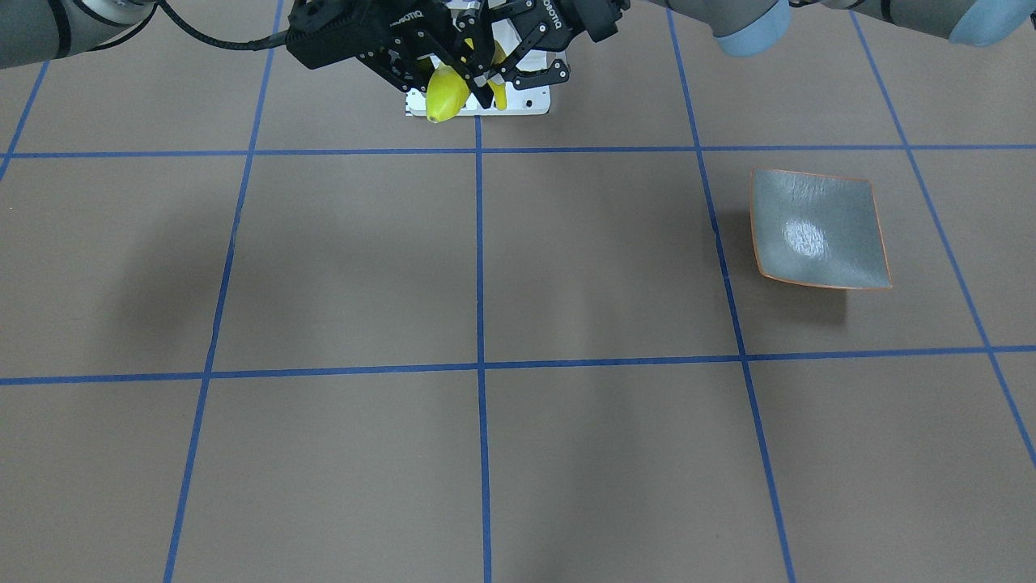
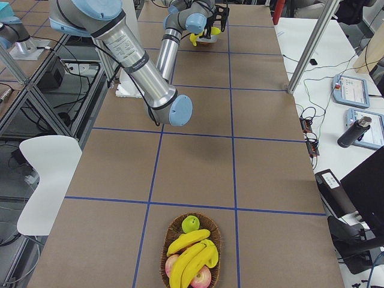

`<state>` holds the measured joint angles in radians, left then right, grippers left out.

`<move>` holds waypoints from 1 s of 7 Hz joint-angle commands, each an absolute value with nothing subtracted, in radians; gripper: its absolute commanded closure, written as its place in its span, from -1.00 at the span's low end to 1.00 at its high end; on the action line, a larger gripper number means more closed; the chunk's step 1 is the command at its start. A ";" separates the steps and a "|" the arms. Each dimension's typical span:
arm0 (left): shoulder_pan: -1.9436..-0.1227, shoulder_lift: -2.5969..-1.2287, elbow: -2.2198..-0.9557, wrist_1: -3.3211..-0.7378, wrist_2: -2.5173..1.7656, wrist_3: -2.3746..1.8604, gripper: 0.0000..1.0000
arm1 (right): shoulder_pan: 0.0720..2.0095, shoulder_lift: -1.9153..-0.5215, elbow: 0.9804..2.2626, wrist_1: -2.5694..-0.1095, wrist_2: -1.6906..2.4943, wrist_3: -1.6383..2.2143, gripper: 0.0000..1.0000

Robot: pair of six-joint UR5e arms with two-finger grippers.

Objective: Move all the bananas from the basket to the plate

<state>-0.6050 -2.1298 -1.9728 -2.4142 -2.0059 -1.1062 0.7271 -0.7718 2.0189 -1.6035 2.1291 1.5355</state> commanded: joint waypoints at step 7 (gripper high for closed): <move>-0.603 -2.073 -1.983 -2.404 -2.006 -1.149 1.00 | 0.834 -0.860 2.026 -1.572 2.166 1.436 -1.00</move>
<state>-0.6029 -2.1035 -1.9753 -2.4080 -2.0059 -1.1379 0.7953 -0.8181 2.0253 -1.5717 2.1535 1.4599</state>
